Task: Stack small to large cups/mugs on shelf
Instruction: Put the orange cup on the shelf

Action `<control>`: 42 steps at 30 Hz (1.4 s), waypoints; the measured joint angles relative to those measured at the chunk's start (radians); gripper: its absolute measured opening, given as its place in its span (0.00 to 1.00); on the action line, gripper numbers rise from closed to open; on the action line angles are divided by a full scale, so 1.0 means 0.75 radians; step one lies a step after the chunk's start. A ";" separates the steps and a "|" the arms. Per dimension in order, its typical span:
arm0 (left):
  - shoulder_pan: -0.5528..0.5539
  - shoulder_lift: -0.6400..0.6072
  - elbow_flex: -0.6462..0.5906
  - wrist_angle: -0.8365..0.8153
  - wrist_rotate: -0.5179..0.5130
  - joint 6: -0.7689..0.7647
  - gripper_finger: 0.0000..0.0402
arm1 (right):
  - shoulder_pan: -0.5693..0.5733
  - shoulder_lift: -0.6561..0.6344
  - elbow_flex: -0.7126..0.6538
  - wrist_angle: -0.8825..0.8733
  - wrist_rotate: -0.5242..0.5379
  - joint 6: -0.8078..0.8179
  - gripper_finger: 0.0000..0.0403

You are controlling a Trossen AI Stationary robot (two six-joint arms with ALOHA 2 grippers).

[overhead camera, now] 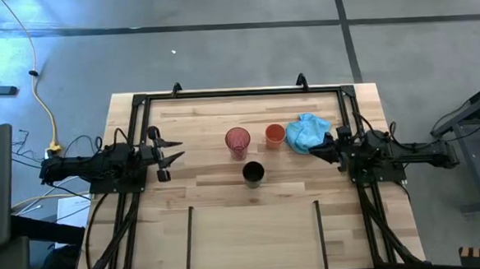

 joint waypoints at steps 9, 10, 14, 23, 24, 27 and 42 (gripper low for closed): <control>0.000 0.000 0.000 0.106 0.131 -0.283 0.33 | 0.000 0.000 0.000 0.005 0.060 0.028 0.17; 0.000 0.000 0.000 0.129 0.181 -0.408 0.33 | 0.000 0.000 0.000 0.006 0.060 0.039 0.17; 0.000 0.000 0.000 0.182 0.239 -0.813 0.33 | 0.000 0.000 0.000 0.006 0.114 0.066 0.17; 0.000 0.000 0.000 0.287 0.283 -1.202 0.33 | 0.000 0.001 0.000 0.028 0.188 0.063 0.17; -0.001 0.000 0.000 0.302 0.284 -1.227 0.33 | 0.000 0.001 0.000 0.048 0.188 0.069 0.17; 0.000 0.000 0.000 0.312 0.286 -1.262 0.33 | 0.000 0.001 0.000 0.138 0.189 0.073 0.17; 0.000 -0.001 0.001 0.465 0.191 -1.316 0.33 | -0.001 0.129 0.277 0.312 0.170 -0.106 0.17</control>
